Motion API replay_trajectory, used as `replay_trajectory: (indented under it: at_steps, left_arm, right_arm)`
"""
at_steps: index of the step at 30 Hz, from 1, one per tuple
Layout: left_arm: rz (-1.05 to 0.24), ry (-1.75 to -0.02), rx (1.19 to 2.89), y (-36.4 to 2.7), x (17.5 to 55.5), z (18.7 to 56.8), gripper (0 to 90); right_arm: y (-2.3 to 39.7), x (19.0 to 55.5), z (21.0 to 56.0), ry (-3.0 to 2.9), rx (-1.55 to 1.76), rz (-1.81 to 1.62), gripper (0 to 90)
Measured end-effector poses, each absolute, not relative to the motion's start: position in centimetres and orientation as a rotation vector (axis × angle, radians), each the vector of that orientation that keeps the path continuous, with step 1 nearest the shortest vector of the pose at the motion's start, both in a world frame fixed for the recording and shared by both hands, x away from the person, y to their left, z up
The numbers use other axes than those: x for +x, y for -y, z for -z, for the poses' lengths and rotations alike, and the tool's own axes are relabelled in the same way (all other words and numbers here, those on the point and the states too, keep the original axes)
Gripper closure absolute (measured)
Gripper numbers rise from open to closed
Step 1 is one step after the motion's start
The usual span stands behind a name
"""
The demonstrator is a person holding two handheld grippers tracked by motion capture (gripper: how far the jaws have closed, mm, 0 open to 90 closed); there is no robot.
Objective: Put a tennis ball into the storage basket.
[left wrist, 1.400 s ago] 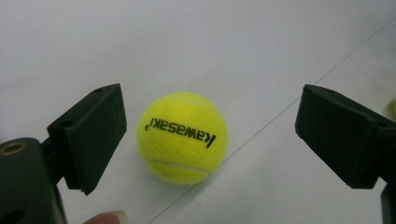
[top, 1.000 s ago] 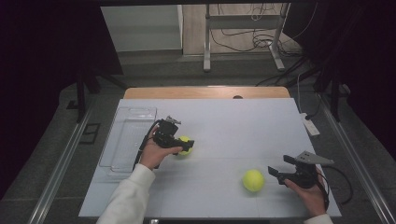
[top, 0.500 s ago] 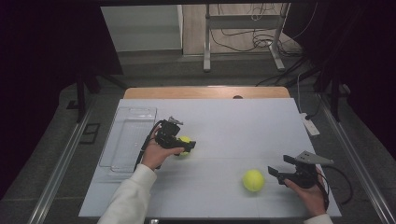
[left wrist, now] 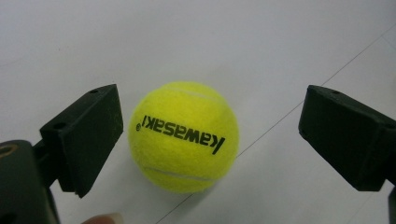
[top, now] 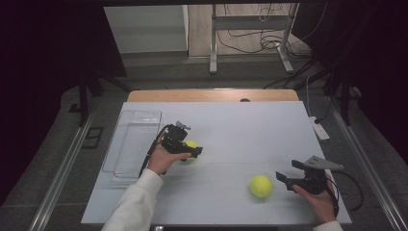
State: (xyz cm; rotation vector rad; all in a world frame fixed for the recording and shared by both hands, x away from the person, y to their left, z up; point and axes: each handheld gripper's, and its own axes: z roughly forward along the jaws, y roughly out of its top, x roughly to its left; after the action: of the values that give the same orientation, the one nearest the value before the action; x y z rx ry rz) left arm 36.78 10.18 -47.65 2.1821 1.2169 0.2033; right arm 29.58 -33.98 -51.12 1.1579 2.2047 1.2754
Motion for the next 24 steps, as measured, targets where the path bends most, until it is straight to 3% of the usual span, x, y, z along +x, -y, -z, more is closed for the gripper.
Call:
replay_trajectory:
  at_steps: [24]
  left_arm:
    - [-0.177, -1.258, 2.217, -9.8, 37.3, 49.1, 7.5]
  right_arm:
    - [34.0, 29.6, 51.1, -2.206, 1.158, -1.274, 13.5]
